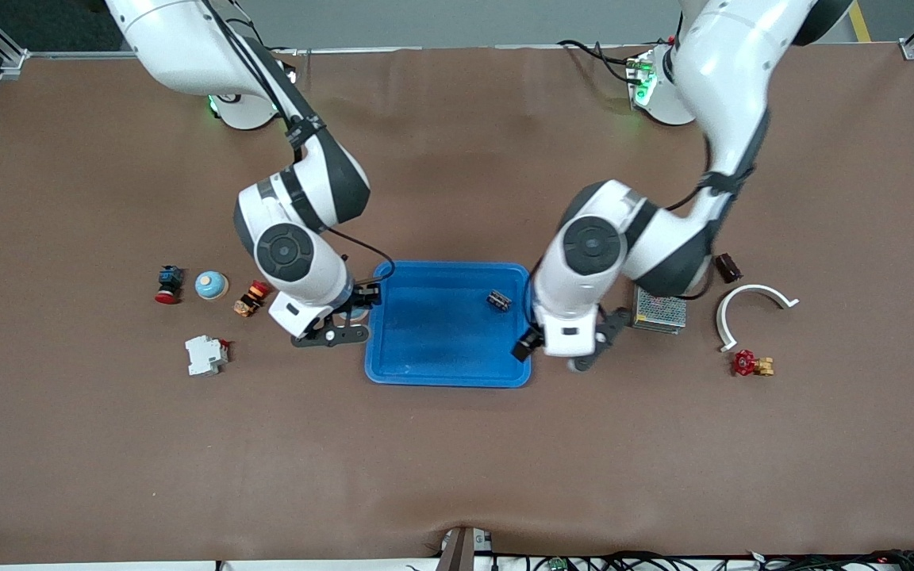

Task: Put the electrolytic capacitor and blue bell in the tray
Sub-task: 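Lower the bell and capacitor into the tray and open both grippers, then raise the right gripper from the tray while the left gripper withdraws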

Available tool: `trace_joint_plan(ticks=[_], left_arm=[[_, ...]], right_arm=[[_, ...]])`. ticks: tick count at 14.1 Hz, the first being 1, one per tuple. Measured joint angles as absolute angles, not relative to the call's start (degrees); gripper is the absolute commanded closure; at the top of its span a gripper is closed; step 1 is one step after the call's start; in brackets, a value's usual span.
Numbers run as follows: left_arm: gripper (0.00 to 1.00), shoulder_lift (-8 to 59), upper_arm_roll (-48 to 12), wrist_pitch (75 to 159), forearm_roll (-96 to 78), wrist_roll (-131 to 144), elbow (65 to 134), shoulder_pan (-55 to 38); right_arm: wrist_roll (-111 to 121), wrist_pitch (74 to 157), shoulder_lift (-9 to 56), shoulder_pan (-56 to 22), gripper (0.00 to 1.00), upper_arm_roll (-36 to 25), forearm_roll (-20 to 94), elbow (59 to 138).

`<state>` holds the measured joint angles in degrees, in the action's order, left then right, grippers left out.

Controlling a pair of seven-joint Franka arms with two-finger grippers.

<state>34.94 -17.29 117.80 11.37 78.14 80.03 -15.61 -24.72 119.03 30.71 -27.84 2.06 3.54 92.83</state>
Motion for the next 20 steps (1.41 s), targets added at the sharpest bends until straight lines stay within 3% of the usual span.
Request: trace_joint_plan(ticks=[8, 20], left_arm=[[0.00, 19.94, -17.17, 103.03, 11.38, 51.08, 79.81, -5.36], [0.00, 7.79, -16.28, 89.62, 7.36, 25.93, 80.28, 3.26]], right_arm=[[-35.30, 128.94, 36.30, -34.64, 0.49, 1.96, 3.61, 93.82], [-40.60, 133.48, 40.24, -37.93, 0.49, 1.65, 0.32, 94.33]])
